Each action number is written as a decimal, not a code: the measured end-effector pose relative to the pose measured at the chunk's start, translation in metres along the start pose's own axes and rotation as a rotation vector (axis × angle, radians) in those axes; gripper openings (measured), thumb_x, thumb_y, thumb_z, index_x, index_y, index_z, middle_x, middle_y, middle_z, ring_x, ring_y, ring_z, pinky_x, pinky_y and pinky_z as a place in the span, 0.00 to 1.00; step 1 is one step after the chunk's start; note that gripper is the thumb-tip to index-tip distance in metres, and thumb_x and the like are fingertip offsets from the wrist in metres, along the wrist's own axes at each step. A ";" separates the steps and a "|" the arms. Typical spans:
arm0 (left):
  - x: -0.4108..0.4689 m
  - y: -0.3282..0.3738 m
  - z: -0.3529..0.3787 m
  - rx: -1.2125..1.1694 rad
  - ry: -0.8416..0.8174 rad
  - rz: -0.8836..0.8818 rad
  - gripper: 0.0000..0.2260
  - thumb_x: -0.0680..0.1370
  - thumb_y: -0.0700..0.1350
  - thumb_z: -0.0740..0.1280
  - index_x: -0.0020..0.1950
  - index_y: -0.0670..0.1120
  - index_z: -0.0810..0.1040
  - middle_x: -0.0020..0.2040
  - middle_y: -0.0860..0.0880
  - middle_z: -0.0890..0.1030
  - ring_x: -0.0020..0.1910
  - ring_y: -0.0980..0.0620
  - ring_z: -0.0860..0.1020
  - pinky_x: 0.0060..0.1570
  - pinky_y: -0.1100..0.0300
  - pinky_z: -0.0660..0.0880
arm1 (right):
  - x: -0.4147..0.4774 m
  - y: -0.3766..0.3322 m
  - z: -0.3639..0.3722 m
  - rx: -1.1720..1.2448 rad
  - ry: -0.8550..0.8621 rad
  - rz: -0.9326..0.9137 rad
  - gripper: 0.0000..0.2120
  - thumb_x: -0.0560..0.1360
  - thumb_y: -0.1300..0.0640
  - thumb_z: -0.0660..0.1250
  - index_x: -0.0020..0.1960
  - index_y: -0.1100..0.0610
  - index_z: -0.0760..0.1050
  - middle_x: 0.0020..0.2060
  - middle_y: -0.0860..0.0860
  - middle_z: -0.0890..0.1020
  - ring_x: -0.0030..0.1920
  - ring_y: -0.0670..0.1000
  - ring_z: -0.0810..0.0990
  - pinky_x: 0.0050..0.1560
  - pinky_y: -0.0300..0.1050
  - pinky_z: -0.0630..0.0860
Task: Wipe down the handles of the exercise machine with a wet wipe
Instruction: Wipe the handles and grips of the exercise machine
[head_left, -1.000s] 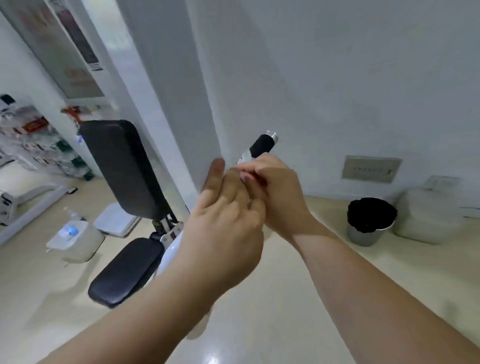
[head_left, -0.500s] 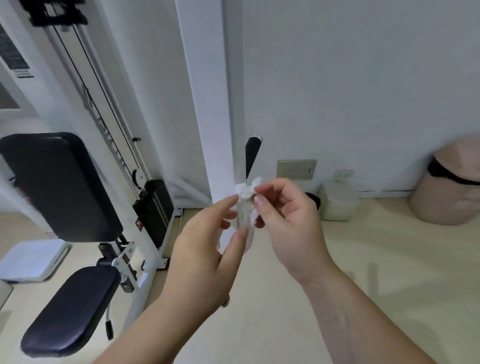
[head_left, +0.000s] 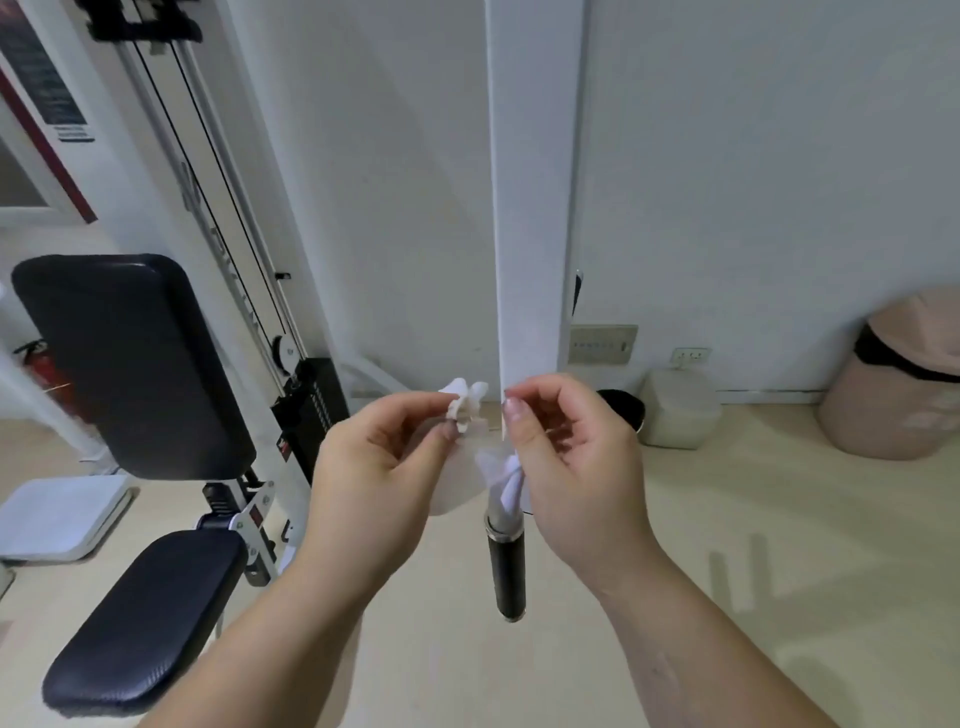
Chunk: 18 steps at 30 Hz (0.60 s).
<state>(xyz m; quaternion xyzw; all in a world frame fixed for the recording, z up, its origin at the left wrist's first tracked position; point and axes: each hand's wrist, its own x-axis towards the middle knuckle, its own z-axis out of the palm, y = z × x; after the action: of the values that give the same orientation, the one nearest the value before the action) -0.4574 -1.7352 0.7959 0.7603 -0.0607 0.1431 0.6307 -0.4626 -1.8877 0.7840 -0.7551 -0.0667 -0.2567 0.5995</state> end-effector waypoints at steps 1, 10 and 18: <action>0.010 -0.010 -0.007 -0.017 0.011 -0.010 0.09 0.77 0.35 0.73 0.48 0.50 0.86 0.44 0.57 0.87 0.46 0.59 0.85 0.46 0.68 0.78 | 0.001 0.003 0.010 -0.121 0.095 -0.096 0.03 0.78 0.53 0.68 0.47 0.50 0.80 0.41 0.44 0.80 0.42 0.49 0.80 0.44 0.51 0.79; 0.133 -0.088 -0.057 -0.170 -0.218 -0.103 0.05 0.77 0.41 0.73 0.47 0.51 0.85 0.45 0.57 0.87 0.49 0.58 0.84 0.52 0.59 0.79 | 0.029 0.001 0.111 -0.647 0.537 -0.204 0.31 0.67 0.58 0.82 0.66 0.48 0.72 0.71 0.61 0.61 0.71 0.62 0.68 0.69 0.48 0.69; 0.202 -0.091 -0.008 -0.337 -0.497 -0.194 0.04 0.78 0.42 0.71 0.45 0.51 0.84 0.42 0.58 0.85 0.42 0.66 0.80 0.45 0.69 0.74 | 0.048 -0.017 0.157 -0.929 0.469 0.148 0.33 0.73 0.60 0.75 0.66 0.32 0.67 0.78 0.48 0.48 0.71 0.53 0.71 0.59 0.30 0.66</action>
<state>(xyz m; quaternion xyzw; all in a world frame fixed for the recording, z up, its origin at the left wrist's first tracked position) -0.2418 -1.6921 0.7707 0.6591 -0.1631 -0.1199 0.7243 -0.3799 -1.7459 0.7982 -0.8664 0.2436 -0.3783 0.2166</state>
